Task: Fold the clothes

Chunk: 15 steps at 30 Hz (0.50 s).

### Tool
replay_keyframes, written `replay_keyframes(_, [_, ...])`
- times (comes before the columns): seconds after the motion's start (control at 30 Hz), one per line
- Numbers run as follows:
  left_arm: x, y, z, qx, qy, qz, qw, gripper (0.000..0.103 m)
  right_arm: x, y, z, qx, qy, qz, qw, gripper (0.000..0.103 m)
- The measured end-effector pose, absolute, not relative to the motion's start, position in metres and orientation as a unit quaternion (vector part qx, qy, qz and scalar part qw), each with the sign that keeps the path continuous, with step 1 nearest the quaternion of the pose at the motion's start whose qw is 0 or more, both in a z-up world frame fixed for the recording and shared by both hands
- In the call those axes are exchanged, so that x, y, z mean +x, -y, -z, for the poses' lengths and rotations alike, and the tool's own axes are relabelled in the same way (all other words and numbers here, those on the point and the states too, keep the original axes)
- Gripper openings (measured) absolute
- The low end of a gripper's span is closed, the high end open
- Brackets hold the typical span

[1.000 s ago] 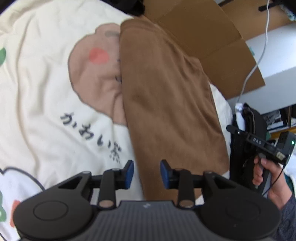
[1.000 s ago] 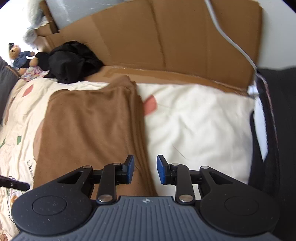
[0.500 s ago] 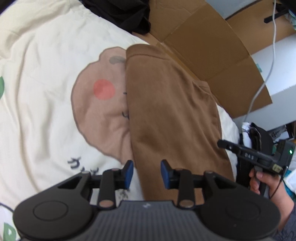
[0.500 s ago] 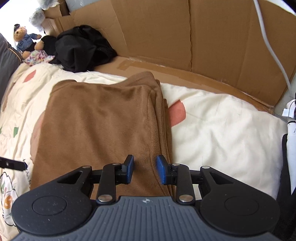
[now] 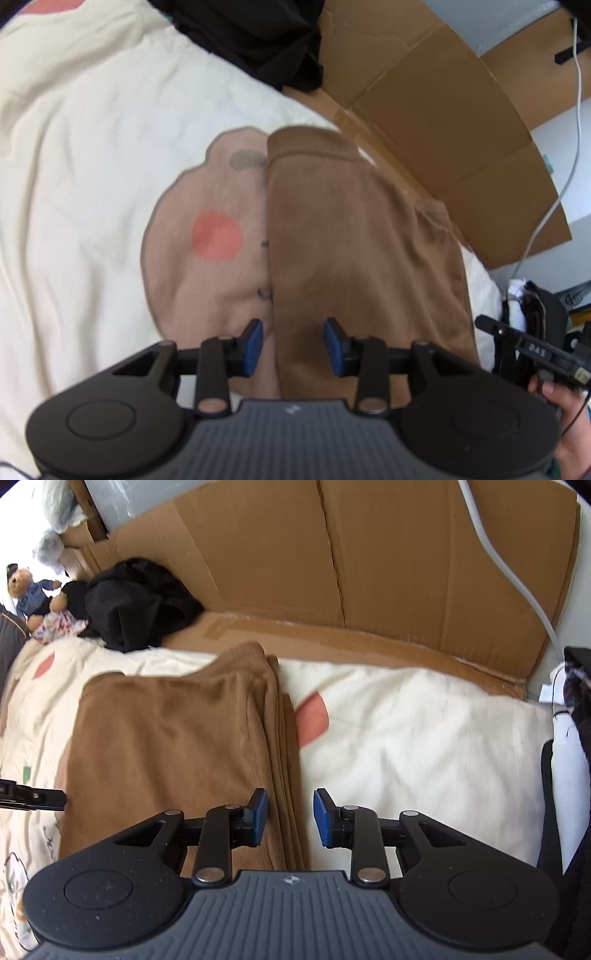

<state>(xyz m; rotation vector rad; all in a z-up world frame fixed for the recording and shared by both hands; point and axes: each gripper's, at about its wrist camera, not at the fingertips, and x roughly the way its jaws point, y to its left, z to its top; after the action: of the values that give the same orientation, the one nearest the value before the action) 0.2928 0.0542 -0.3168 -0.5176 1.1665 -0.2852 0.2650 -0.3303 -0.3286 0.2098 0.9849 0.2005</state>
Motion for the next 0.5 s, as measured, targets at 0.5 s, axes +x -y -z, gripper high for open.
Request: replay_keyframes(0.5, [0.319, -0.048, 0.321, -0.228, -0.529, 0.119, 0.808, 0.048, 0.280, 0.326, 0.346, 0.090, -0.489, -0.099, 0.862, 0.043])
